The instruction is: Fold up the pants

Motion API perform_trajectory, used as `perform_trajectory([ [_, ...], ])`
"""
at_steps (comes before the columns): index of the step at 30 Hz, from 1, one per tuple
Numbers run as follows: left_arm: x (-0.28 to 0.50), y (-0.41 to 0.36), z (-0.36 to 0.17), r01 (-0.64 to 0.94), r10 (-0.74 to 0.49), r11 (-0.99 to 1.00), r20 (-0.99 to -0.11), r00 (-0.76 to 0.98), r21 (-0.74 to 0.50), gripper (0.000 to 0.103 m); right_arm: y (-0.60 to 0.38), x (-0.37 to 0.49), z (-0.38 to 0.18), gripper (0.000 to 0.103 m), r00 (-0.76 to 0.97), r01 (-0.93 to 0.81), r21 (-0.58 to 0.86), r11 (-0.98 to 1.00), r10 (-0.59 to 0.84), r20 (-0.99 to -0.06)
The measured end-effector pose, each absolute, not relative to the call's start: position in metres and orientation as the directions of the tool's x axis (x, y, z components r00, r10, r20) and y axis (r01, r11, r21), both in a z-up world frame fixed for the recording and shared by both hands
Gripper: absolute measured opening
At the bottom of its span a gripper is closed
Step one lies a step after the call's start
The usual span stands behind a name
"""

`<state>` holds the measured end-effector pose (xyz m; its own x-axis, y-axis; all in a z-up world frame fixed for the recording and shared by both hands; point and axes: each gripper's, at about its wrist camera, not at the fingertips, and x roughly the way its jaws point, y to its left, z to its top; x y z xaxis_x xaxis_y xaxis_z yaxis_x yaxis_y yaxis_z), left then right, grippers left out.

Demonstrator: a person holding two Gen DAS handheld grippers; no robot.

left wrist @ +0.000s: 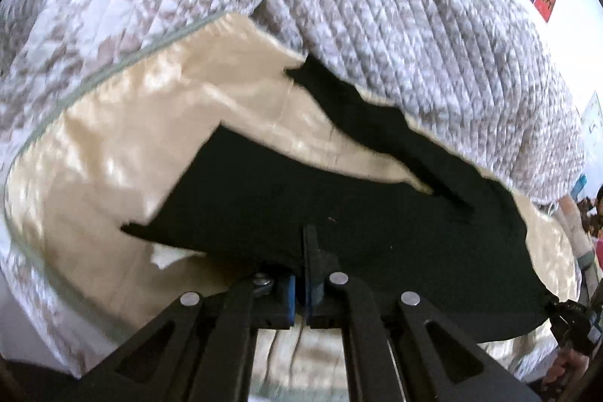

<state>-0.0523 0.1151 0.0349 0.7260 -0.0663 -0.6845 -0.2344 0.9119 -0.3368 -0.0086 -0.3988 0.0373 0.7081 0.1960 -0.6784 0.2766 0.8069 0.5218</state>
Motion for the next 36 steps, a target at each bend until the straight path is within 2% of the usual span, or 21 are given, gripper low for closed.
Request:
perform_trajectory([
  [4,-0.053,0.112,0.016,-0.257,-0.062,0.918,-0.750,0.659,-0.302,0.005,-0.407,-0.019,0.011,0.003,0.644,0.345,0.503,0.793,0.190,-0.741],
  [7,-0.062,0.114,0.024,-0.289,-0.012,0.918,-0.748,0.663,-0.271,0.011,-0.410,-0.018,0.004,0.004,0.609,0.366,0.504,0.782,0.208,-0.765],
  [8,-0.067,0.115,0.027,-0.308,0.017,0.917,-0.747,0.665,-0.253,0.012,-0.410,-0.020,0.009,0.006,0.615,0.359,0.499,0.789,0.202,-0.762],
  [9,-0.072,0.117,0.030,-0.337,0.053,0.912,-0.747,0.663,-0.235,0.012,-0.410,-0.024,0.015,0.013,0.622,0.352,0.492,0.796,0.193,-0.759],
  [10,-0.076,0.121,0.032,-0.361,0.082,0.906,-0.747,0.659,-0.220,0.013,-0.409,-0.029,0.022,0.025,0.627,0.359,0.469,0.807,0.164,-0.762],
  [11,-0.079,0.125,0.035,-0.386,0.112,0.899,-0.746,0.656,-0.205,0.015,-0.408,-0.034,0.028,0.028,0.633,0.372,0.436,0.819,0.120,-0.765],
  [15,-0.079,0.132,0.048,-0.455,0.234,0.881,-0.716,0.658,-0.130,0.016,-0.415,-0.058,0.055,0.029,0.685,0.449,0.334,0.828,-0.079,-0.725],
  [17,-0.071,0.128,0.055,-0.423,0.225,0.897,-0.694,0.684,-0.127,0.018,-0.413,-0.057,0.065,0.029,0.704,0.448,0.288,0.846,-0.136,-0.697],
  [20,-0.054,0.115,0.055,-0.320,0.144,0.936,-0.676,0.723,-0.143,0.030,-0.392,-0.041,0.068,0.029,0.723,0.330,0.237,0.914,-0.083,-0.686],
  [22,-0.040,0.111,0.043,-0.305,0.132,0.944,-0.710,0.691,-0.122,0.030,-0.375,-0.024,0.060,0.029,0.707,0.250,0.195,0.948,-0.041,-0.706],
  [24,-0.030,0.114,0.021,-0.332,0.148,0.940,-0.778,0.610,-0.081,0.030,-0.370,-0.009,0.043,0.029,0.647,0.252,0.127,0.959,-0.070,-0.759],
  [25,-0.030,0.119,0.013,-0.350,0.151,0.933,-0.797,0.585,-0.080,0.030,-0.372,-0.007,0.036,0.029,0.624,0.270,0.123,0.955,-0.076,-0.778],
  [27,-0.033,0.121,0.019,-0.354,0.162,0.931,-0.778,0.607,-0.083,0.030,-0.387,-0.008,0.025,0.029,0.598,0.321,0.176,0.931,-0.055,-0.800],
  [28,-0.032,0.121,0.021,-0.363,0.174,0.929,-0.777,0.605,-0.075,0.030,-0.391,-0.010,0.029,0.029,0.611,0.330,0.195,0.923,-0.051,-0.790],
  [30,-0.028,0.119,0.025,-0.351,0.167,0.933,-0.773,0.612,-0.076,0.030,-0.391,-0.011,0.042,0.029,0.632,0.347,0.147,0.926,-0.115,-0.766],
  [34,-0.011,0.102,0.037,-0.290,0.128,0.954,-0.765,0.631,-0.080,0.031,-0.380,0.004,0.055,0.029,0.655,0.270,0.159,0.950,-0.060,-0.753],
  [36,0.001,0.092,0.045,-0.249,0.117,0.966,-0.752,0.648,-0.064,0.038,-0.372,0.020,0.059,0.029,0.649,0.227,0.158,0.961,-0.028,-0.760],
])
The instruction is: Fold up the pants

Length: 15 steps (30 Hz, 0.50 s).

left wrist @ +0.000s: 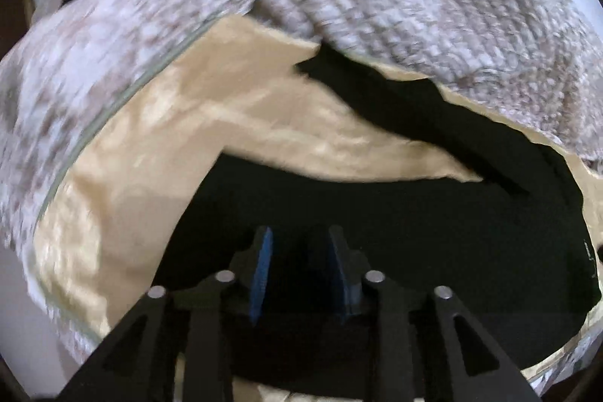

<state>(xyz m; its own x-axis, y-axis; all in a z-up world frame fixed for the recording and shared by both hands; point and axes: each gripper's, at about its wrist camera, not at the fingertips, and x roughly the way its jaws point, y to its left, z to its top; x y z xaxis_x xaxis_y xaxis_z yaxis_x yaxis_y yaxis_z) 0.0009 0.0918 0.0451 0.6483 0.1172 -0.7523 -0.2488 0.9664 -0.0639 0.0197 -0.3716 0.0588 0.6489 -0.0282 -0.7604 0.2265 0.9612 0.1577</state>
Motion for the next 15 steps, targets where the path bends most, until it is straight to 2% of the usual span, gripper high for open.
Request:
perform_trajectory([
  [4,0.035,0.080,0.050,-0.187,0.098,0.982,-0.755,0.648,-0.033,0.045,-0.356,0.059,0.059,0.030,0.625,0.150,0.097,0.984,-0.018,-0.780],
  [7,0.055,0.082,0.041,-0.202,0.142,0.979,-0.771,0.621,0.017,0.045,-0.351,0.086,0.052,0.045,0.594,0.097,0.092,0.991,0.017,-0.804],
  [11,0.060,0.107,0.020,-0.319,0.220,0.947,-0.813,0.539,0.045,0.045,-0.353,0.105,0.036,0.045,0.563,0.100,0.029,0.995,-0.033,-0.826],
  [15,0.054,0.116,0.026,-0.372,0.260,0.927,-0.792,0.552,0.046,0.045,-0.370,0.104,0.033,0.045,0.574,0.185,0.082,0.979,-0.040,-0.818],
])
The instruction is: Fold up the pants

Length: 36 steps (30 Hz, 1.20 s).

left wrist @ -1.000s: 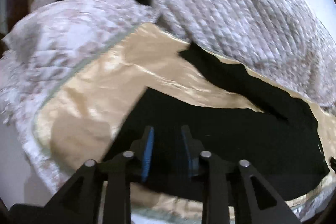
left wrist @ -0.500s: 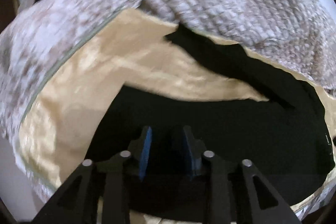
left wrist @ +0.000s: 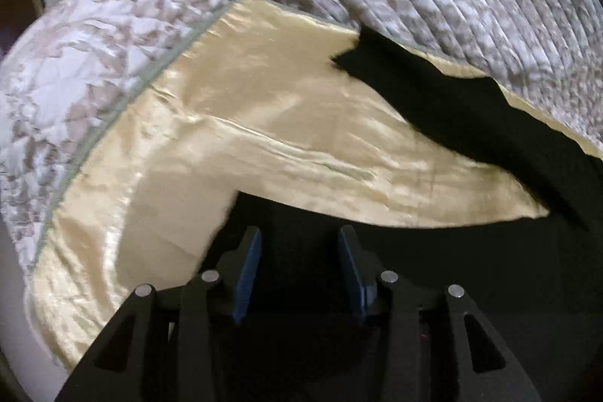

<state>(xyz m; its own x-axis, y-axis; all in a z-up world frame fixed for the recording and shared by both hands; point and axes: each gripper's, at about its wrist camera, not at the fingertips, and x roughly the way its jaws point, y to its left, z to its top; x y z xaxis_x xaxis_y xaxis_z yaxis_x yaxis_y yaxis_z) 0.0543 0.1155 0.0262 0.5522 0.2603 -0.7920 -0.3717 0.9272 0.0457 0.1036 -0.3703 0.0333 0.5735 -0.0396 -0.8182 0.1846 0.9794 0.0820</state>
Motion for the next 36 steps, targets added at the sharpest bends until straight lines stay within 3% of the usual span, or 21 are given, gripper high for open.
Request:
perform_trajectory([
  [8,0.033,0.070,0.042,-0.236,0.162,0.972,-0.740,0.653,0.005,0.045,-0.352,0.088,0.048,0.045,0.626,0.135,0.085,0.987,-0.018,-0.779],
  [18,0.029,0.001,0.035,-0.003,0.006,1.000,-0.747,0.665,0.005,0.047,-0.248,0.061,0.039,0.045,0.605,-0.217,0.043,0.975,0.169,-0.778],
  [24,0.036,-0.002,0.025,-0.007,0.022,1.000,-0.786,0.618,0.023,0.048,-0.239,0.072,0.022,0.045,0.554,-0.219,0.007,0.976,0.131,-0.822],
  [36,0.051,-0.016,0.018,0.021,0.004,1.000,-0.788,0.616,0.021,0.051,-0.231,0.069,0.032,0.045,0.589,-0.224,0.036,0.974,0.164,-0.791],
])
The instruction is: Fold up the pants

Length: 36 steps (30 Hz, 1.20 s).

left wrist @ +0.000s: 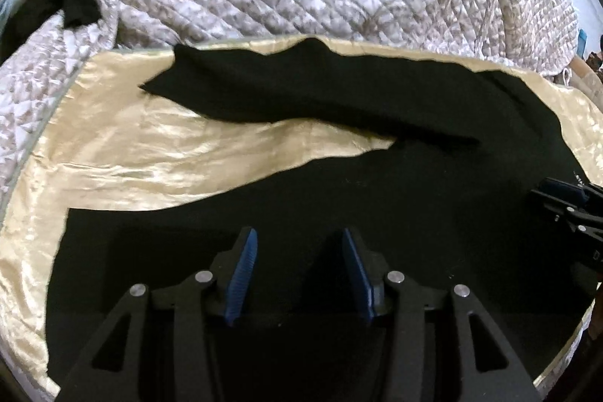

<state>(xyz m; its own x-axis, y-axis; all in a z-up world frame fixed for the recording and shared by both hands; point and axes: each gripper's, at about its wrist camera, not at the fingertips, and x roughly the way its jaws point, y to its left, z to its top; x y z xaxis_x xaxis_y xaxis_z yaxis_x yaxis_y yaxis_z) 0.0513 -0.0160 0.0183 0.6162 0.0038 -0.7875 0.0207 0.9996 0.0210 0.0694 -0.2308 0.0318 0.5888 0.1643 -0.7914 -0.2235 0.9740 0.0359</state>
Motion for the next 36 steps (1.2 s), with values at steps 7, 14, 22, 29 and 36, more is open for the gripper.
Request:
perform_trajectory([
  [7,0.054,-0.011,0.025,0.033,-0.029,0.999,-0.795,0.606,-0.011,0.055,-0.235,0.077,0.027,0.045,0.559,-0.206,0.070,0.976,0.176,-0.810],
  [14,0.082,0.010,0.052,0.026,-0.030,1.000,-0.755,0.655,-0.017,0.057,-0.255,0.100,0.047,0.057,0.569,-0.205,0.093,0.974,0.196,-0.799],
  [22,0.160,0.034,0.071,0.030,-0.056,0.998,-0.731,0.680,-0.049,0.067,-0.290,0.159,0.081,0.063,0.607,-0.186,0.110,0.976,0.202,-0.769],
  [29,0.226,0.038,0.055,0.023,-0.048,0.999,-0.728,0.684,-0.045,0.069,-0.309,0.222,0.070,0.063,0.578,-0.163,0.098,0.982,0.176,-0.797],
  [36,0.275,0.037,0.027,-0.009,0.009,1.000,-0.760,0.650,0.004,0.071,-0.308,0.270,0.046,0.063,0.543,-0.143,0.117,0.983,0.177,-0.821],
])
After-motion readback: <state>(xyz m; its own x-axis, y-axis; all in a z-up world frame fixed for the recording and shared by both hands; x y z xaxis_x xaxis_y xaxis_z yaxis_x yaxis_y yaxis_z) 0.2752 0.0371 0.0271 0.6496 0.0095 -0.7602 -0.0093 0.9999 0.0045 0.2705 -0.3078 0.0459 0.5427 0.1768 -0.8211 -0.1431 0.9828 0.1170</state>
